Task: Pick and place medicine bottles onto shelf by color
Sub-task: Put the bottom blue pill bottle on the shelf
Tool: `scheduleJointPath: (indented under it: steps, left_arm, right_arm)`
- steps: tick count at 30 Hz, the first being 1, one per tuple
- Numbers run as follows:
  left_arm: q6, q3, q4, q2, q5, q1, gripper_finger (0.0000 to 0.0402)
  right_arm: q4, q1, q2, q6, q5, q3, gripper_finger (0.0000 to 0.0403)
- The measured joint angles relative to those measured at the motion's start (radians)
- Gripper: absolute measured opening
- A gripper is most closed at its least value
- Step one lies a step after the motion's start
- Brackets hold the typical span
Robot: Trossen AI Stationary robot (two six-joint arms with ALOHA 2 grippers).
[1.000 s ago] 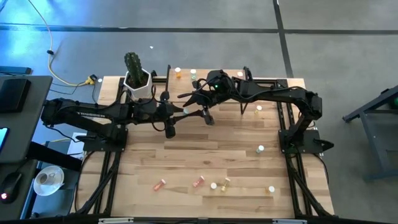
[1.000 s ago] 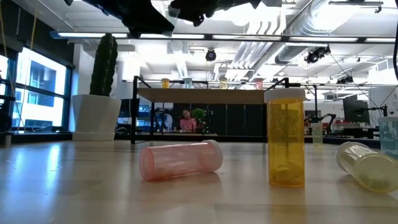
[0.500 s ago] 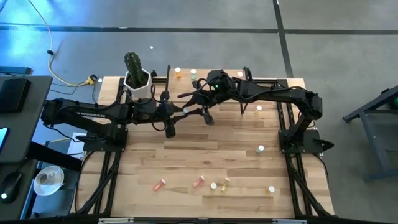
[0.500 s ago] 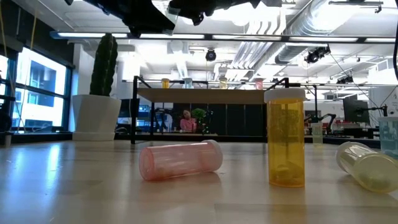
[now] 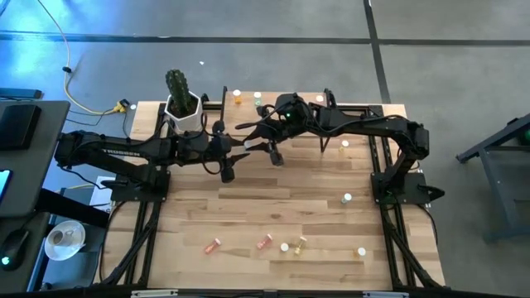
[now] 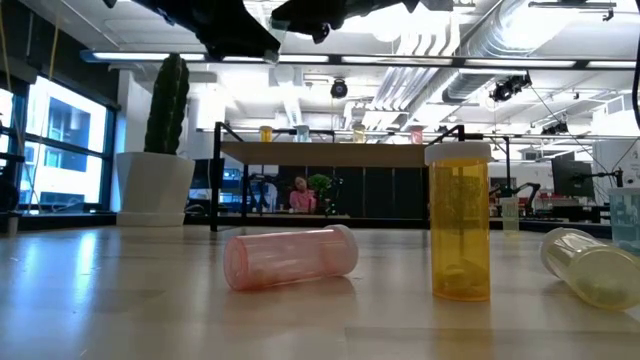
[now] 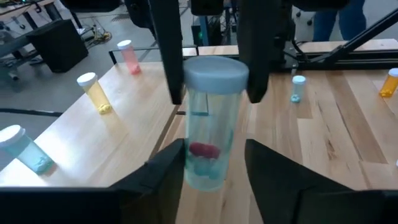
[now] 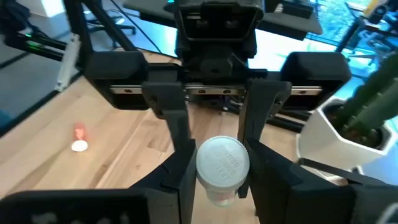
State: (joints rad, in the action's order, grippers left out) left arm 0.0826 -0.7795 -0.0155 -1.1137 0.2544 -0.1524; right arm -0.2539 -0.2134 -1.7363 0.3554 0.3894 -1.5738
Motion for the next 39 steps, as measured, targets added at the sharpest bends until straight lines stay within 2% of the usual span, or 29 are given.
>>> scheduleJointPath:
  steps: [7,14,20,25,29,34,39]
  left_arm:
    - [0.048,0.000,-0.013,0.020,0.100,-0.014,0.0196]
    - [0.072,0.000,-0.025,0.055,0.101,-0.071,0.0195]
    - [0.076,0.000,-0.078,0.097,0.100,-0.111,0.0197]
    - [0.076,0.000,-0.094,0.125,0.098,-0.122,0.0197]
    - [0.078,0.000,-0.099,0.140,0.098,-0.122,0.0197]
    - [0.078,0.000,-0.104,0.143,0.098,-0.122,0.0197]
    - [0.094,0.000,-0.104,0.143,0.099,-0.122,0.0197]
  right_arm:
    - [0.002,-0.024,0.008,-0.003,-0.024,-0.001,0.0107]
    - [-0.042,-0.099,0.010,-0.040,-0.097,-0.091,0.0107]
    - [-0.148,-0.181,0.010,-0.033,-0.098,-0.245,0.0107]
    - [-0.150,-0.248,0.011,-0.007,-0.067,-0.280,0.0107]
    - [-0.074,-0.314,0.005,-0.065,0.039,-0.181,0.0107]
    - [0.109,-0.347,-0.001,-0.170,-0.007,0.006,0.0107]
    - [0.163,-0.346,-0.002,-0.209,-0.045,0.081,0.0107]
